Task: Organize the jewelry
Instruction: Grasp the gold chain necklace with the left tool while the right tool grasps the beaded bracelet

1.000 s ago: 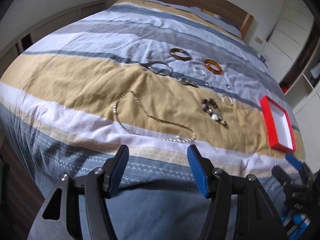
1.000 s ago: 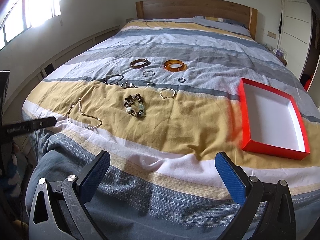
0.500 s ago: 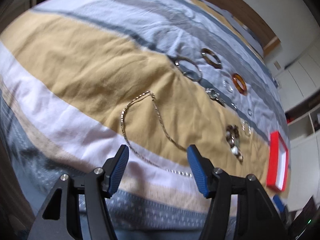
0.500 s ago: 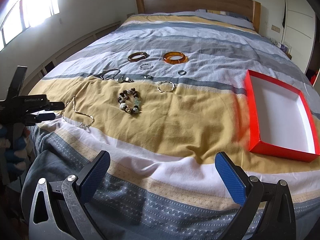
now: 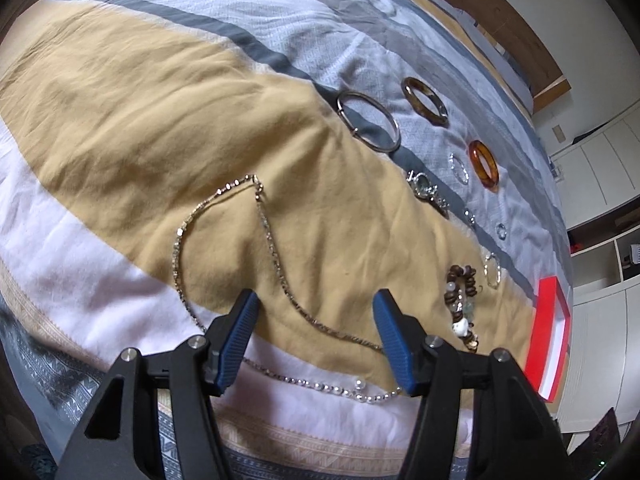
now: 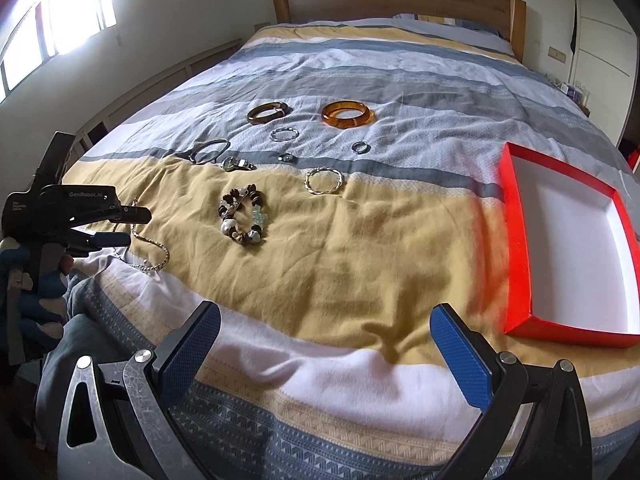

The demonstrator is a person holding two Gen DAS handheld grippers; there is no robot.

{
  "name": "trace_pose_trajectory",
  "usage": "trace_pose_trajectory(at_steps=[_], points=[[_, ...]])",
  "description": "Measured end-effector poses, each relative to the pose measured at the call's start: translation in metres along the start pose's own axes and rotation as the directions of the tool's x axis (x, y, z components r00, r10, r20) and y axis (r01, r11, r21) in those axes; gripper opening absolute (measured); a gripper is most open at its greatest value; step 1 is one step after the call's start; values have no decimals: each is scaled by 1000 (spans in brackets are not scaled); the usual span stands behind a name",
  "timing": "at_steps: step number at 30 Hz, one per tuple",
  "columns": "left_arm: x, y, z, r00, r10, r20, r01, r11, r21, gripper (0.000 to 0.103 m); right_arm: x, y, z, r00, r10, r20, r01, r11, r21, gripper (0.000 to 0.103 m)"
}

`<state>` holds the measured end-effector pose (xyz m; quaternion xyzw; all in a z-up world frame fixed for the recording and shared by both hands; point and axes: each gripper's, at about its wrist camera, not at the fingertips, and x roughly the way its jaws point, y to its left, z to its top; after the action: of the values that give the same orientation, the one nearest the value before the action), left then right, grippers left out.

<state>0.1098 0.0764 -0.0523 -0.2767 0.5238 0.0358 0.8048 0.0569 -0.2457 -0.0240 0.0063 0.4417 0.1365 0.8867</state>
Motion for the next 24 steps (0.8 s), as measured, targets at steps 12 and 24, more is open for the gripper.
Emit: trace_pose_trajectory(at_steps=[12,24], points=[[-32,36,-1,997,50,57,-47,998,-48,58,9,0,-2,1000,27,-9,-27,1000,12,102],[12,4,6,999,35,-20,-35,999,-18,57,20,5,9,999,35,-18,-36,999,-35,102]])
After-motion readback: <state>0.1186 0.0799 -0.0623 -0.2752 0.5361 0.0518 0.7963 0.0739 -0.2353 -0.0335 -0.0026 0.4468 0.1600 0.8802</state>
